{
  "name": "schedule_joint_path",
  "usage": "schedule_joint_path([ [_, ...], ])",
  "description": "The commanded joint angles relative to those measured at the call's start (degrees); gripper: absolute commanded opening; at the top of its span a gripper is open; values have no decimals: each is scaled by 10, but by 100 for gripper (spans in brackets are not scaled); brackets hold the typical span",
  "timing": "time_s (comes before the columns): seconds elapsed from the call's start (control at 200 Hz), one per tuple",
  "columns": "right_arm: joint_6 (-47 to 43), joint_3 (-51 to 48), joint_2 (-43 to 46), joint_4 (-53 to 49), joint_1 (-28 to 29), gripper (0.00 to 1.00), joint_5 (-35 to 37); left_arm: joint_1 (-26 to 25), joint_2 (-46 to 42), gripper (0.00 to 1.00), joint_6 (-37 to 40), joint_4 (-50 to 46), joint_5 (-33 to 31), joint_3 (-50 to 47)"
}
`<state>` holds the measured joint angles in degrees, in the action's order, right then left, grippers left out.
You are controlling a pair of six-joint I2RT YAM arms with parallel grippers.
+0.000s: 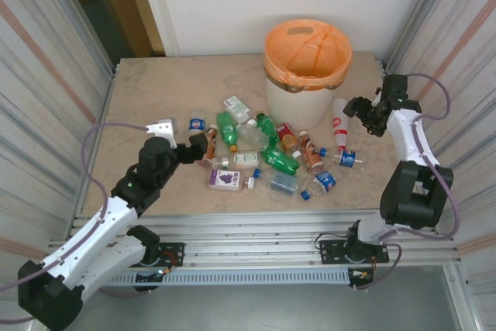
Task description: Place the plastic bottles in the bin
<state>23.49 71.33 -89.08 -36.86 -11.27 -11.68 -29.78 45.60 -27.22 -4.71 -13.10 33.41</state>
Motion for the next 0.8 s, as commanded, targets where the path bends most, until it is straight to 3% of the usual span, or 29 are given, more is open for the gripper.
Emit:
schedule_joint_path([
  [0.0, -14, 10, -38, 19, 4, 83, -10, 9, 1, 99, -28, -9, 12, 8],
  [0.326, -26, 66, -158, 15, 20, 81, 3, 21, 17, 99, -48, -17, 19, 9],
  [0.791, -27, 150, -262, 5, 27, 77, -7, 26, 25, 99, -54, -10, 34, 10],
])
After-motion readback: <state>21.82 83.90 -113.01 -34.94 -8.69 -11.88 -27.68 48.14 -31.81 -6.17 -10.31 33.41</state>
